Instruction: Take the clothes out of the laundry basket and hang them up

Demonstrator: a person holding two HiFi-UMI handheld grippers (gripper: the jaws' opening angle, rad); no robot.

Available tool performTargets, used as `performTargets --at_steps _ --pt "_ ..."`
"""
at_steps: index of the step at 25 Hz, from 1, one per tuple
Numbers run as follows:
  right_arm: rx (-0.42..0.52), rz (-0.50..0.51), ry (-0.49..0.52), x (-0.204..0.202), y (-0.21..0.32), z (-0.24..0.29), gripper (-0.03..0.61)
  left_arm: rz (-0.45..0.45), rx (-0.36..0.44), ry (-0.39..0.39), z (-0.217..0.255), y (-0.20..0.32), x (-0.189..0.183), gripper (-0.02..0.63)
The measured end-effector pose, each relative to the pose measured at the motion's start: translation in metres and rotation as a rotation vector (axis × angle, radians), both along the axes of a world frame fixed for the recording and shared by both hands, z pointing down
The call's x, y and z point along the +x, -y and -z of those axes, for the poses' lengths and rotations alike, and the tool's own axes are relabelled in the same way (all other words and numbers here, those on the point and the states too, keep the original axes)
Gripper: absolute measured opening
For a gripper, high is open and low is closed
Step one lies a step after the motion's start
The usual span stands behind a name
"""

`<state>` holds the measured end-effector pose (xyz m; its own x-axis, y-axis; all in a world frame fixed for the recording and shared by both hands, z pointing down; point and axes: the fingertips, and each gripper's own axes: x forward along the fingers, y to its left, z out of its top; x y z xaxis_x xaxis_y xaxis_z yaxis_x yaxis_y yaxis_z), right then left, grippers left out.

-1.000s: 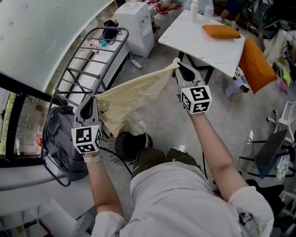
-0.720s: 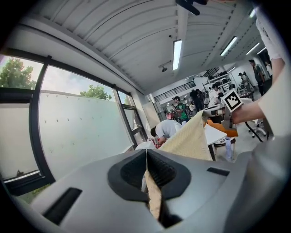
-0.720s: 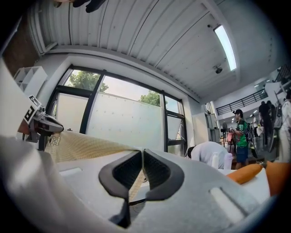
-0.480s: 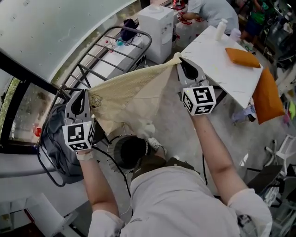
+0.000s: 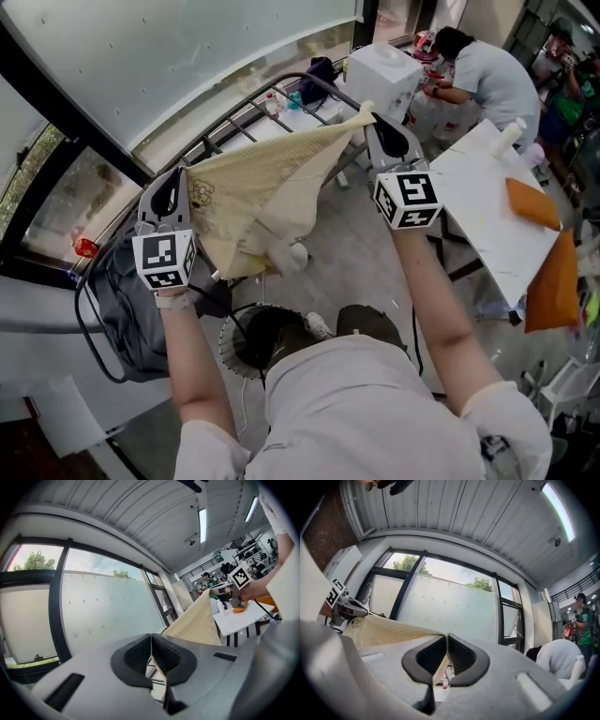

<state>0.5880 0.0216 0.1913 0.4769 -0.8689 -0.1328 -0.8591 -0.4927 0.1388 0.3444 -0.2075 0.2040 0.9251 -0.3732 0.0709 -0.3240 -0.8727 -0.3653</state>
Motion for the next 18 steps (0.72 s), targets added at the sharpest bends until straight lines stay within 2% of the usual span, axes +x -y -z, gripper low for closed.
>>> performTargets --at_steps 9,18 --pt "-0.010 0.144 0.029 0.042 0.139 -0.021 0.020 0.214 0.021 -0.019 0.001 0.106 0.018 0.005" --pt "-0.006 0.308 0.059 0.128 0.293 -0.040 0.020 0.395 0.076 0.044 0.005 0.223 0.077 0.005"
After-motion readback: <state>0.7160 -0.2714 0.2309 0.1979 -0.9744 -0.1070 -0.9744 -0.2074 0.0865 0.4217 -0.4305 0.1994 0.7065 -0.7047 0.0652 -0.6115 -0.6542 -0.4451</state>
